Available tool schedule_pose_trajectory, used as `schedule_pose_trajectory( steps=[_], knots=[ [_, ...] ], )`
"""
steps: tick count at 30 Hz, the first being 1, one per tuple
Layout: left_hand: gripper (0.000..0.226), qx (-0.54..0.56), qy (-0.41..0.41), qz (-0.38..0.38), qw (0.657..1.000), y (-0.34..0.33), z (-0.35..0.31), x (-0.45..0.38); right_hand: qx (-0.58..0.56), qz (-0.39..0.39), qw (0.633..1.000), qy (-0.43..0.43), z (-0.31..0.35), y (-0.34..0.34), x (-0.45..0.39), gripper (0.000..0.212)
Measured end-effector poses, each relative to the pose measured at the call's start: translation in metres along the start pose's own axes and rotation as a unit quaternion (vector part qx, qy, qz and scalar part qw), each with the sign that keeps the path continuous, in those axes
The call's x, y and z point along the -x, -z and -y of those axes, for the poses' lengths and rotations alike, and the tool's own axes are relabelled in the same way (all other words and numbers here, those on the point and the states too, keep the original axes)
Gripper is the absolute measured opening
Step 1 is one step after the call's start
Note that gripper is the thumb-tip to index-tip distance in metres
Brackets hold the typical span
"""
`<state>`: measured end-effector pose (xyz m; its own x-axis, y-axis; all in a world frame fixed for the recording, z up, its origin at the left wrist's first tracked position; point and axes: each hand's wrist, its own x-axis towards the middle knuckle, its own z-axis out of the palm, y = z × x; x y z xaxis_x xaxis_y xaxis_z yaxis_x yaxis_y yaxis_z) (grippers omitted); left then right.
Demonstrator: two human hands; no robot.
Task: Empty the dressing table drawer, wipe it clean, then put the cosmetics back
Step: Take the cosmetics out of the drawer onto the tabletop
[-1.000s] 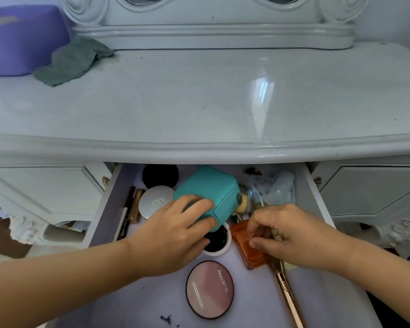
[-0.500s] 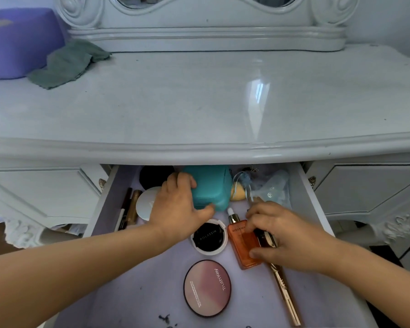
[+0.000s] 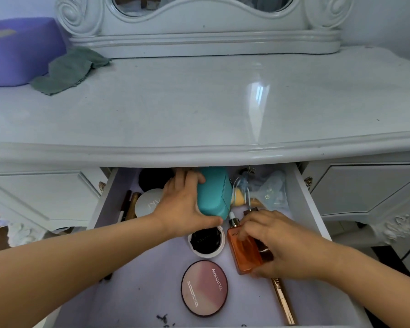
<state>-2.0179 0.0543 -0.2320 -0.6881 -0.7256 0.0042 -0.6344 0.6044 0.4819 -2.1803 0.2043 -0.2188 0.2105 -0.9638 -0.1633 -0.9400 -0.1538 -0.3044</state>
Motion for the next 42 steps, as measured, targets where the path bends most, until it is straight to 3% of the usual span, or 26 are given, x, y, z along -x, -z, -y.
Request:
schedule_pose_trajectory(
  steps=[4, 10, 17, 23, 28, 38, 42],
  knots=[
    [0.093, -0.002, -0.008, 0.009, 1.000, -0.003, -0.010, 0.017, -0.003, 0.022, 1.000, 0.007, 0.003, 0.002, 0.006, 0.058],
    [0.066, 0.047, -0.002, 0.011, 0.999, 0.004, -0.012, 0.031, -0.015, 0.028, 0.999, -0.002, 0.006, -0.002, 0.011, 0.060],
    [0.070, -0.058, -0.133, 0.048, 0.988, 0.043, 0.009, 0.061, -0.074, 0.026, 0.995, -0.067, 0.014, 0.003, 0.005, 0.071],
    [0.071, -0.047, -0.155, 0.061, 0.985, 0.060, 0.013, 0.075, -0.122, 0.066, 0.985, -0.099, 0.020, 0.004, -0.007, 0.089],
    [0.072, -0.041, -0.182, 0.041, 0.982, 0.068, 0.011, 0.080, -0.020, 0.050, 0.992, -0.113, 0.032, -0.007, -0.008, 0.081],
    [0.072, 0.004, -0.215, -0.023, 0.976, 0.079, -0.011, 0.079, -0.023, 0.059, 0.983, -0.172, 0.041, -0.009, -0.017, 0.080],
    [0.072, 0.009, -0.209, -0.030, 0.977, 0.086, -0.017, 0.074, -0.073, 0.059, 0.981, -0.170, 0.038, 0.006, -0.010, 0.056]
  ],
)
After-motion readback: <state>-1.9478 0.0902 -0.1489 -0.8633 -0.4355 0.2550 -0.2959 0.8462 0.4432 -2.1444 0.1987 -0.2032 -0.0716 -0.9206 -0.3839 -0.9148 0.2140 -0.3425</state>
